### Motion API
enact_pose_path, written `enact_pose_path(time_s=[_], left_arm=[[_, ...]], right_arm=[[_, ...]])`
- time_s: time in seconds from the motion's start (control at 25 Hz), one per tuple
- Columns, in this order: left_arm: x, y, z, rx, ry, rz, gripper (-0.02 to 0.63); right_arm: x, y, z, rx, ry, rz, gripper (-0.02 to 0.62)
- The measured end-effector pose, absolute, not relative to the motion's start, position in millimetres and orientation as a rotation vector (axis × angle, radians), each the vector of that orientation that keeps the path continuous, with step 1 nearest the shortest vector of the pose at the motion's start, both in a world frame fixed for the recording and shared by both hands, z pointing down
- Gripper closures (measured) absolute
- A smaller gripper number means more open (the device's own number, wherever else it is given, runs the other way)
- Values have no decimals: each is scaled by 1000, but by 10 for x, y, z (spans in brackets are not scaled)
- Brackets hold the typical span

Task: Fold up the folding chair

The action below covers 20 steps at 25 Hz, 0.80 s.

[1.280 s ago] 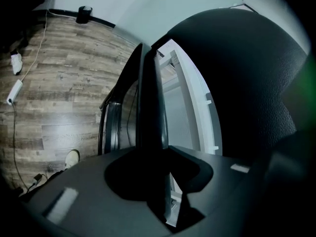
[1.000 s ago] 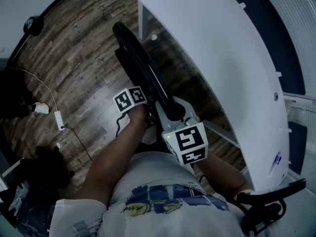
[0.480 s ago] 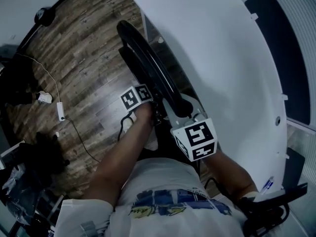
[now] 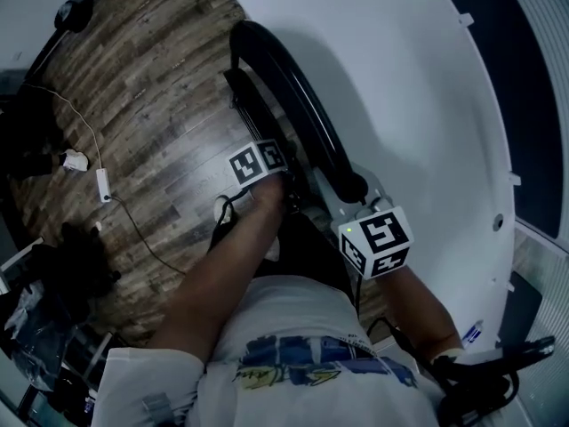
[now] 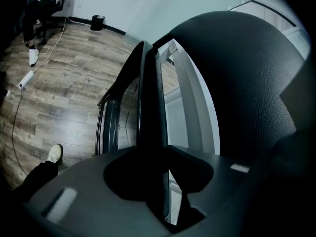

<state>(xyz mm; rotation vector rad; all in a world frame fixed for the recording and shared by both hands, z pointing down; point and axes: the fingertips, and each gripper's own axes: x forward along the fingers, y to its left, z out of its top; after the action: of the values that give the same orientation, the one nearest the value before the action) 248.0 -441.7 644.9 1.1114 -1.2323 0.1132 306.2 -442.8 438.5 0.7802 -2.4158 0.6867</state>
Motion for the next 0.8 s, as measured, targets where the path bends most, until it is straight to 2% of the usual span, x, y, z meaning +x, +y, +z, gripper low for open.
enact_pose_path(time_s=[0.6, 0.8], left_arm=[[2778, -4646, 6459, 1212, -1162, 109, 488], [2768, -4623, 6470, 1289, -1088, 124, 459]], right_arm=[[3446, -4743, 4524, 775, -2418, 754, 525], [3444, -4744, 4557, 762, -2407, 782, 514]])
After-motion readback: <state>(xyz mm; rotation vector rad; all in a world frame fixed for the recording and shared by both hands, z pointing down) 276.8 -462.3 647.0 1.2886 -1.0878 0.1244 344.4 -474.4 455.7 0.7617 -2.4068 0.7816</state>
